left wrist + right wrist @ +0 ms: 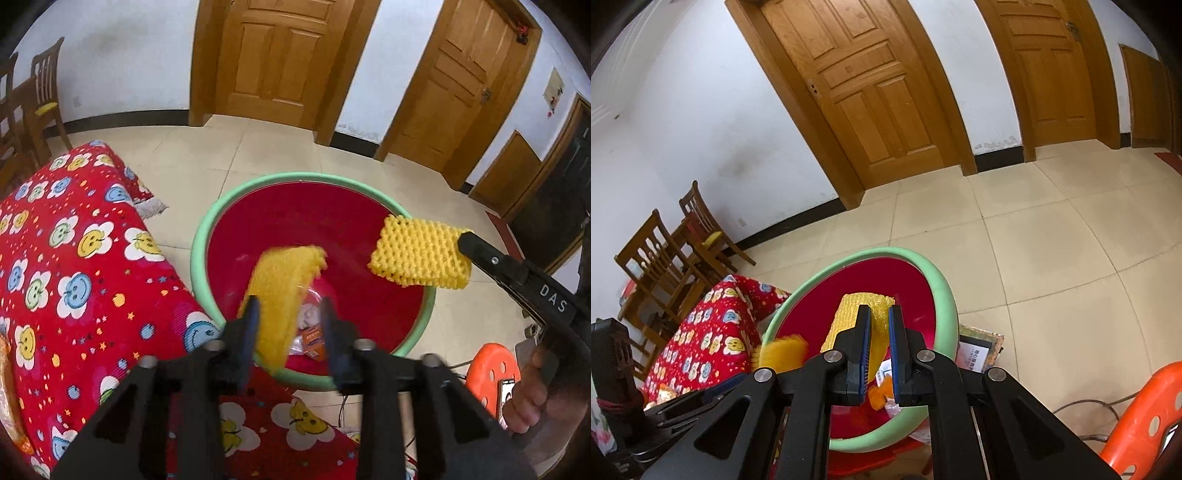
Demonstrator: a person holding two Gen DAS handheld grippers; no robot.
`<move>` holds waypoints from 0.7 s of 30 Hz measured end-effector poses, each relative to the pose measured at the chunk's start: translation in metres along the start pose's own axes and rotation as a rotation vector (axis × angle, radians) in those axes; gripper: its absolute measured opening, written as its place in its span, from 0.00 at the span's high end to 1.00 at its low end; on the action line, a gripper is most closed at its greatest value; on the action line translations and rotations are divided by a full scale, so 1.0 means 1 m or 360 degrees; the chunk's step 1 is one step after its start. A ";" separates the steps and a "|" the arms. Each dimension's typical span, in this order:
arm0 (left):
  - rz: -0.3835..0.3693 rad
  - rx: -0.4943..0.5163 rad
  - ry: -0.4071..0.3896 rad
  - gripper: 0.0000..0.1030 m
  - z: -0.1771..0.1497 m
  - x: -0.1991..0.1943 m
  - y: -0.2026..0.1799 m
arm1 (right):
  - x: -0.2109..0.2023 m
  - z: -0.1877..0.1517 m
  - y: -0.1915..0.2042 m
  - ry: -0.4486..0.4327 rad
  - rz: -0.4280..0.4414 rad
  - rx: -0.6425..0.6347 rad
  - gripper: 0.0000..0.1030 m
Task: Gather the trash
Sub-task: 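Carry both foam nets over the bucket and open both tools, then move both tools back over the tissues and wrapper on the table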
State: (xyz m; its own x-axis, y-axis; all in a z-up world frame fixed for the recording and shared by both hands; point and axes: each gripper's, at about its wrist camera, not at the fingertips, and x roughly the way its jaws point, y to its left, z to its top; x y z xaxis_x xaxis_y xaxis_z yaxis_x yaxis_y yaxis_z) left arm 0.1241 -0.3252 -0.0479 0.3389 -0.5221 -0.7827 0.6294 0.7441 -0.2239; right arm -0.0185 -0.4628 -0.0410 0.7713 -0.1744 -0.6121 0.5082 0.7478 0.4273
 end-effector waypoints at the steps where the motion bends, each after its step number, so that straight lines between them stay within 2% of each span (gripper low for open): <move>1: 0.0003 -0.0004 -0.0004 0.59 -0.001 -0.001 0.000 | 0.000 0.000 0.000 0.0000 -0.0001 0.0001 0.91; 4: 0.0018 -0.0009 -0.0002 0.57 -0.001 -0.002 0.002 | 0.001 0.000 -0.001 0.0000 -0.0003 0.0002 0.91; 7: 0.0039 -0.0025 -0.0014 0.48 -0.002 -0.006 0.004 | 0.002 0.000 -0.001 0.0005 -0.0002 0.0001 0.91; 13: 0.0092 -0.0060 -0.0033 0.41 -0.004 -0.012 0.011 | 0.010 0.001 0.001 0.0031 0.0003 -0.0023 0.88; 15: 0.0102 -0.0075 -0.0041 0.39 -0.005 -0.016 0.013 | 0.013 0.002 0.002 0.0045 -0.0004 -0.0020 0.84; 17: 0.0106 -0.0086 -0.0054 0.37 -0.007 -0.022 0.016 | 0.014 0.002 0.002 0.0051 0.0008 0.0001 0.72; 21: 0.0115 -0.0109 -0.0074 0.37 -0.009 -0.031 0.021 | 0.010 0.001 0.003 0.0033 0.0029 0.0011 0.64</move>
State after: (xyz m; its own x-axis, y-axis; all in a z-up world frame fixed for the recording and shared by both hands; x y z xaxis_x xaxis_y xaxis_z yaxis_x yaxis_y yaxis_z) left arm 0.1210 -0.2894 -0.0332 0.4146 -0.4835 -0.7709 0.5536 0.8064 -0.2080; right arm -0.0089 -0.4628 -0.0456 0.7726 -0.1474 -0.6175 0.4967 0.7462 0.4432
